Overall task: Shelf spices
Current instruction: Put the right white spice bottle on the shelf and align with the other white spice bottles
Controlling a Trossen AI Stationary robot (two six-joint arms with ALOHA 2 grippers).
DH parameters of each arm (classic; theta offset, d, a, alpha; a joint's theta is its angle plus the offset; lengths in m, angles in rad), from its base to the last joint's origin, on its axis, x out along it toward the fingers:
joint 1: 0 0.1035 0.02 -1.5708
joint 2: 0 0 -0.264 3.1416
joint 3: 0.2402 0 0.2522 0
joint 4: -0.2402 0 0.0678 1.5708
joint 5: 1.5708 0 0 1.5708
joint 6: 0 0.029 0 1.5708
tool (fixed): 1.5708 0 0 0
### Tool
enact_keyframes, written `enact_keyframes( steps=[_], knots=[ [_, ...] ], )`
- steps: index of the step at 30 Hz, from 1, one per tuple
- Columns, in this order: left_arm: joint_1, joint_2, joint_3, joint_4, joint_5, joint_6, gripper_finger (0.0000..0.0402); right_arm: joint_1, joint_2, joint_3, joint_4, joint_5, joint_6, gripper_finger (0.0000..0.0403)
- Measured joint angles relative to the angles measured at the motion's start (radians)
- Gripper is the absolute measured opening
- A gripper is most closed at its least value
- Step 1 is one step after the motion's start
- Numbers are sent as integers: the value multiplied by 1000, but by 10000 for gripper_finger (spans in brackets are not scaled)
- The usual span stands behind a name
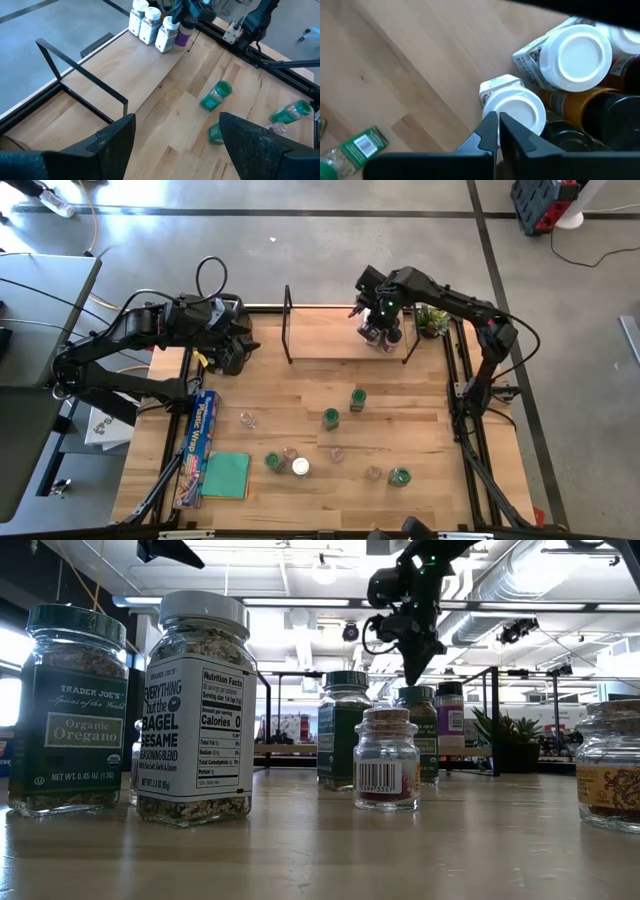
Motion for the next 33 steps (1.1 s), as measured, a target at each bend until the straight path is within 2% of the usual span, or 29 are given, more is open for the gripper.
enact_keyframes(
  steps=[11,18,33],
  knots=[
    [0,0,0,0,26,-5,282,-13,1,7,-4,13,52,2],
    [0,0,0,0,25,-6,282,-25,-5,-39,12,12,60,0],
    [0,0,0,7,25,-6,282,-24,-1,-41,86,-8,-136,0]
  ],
)
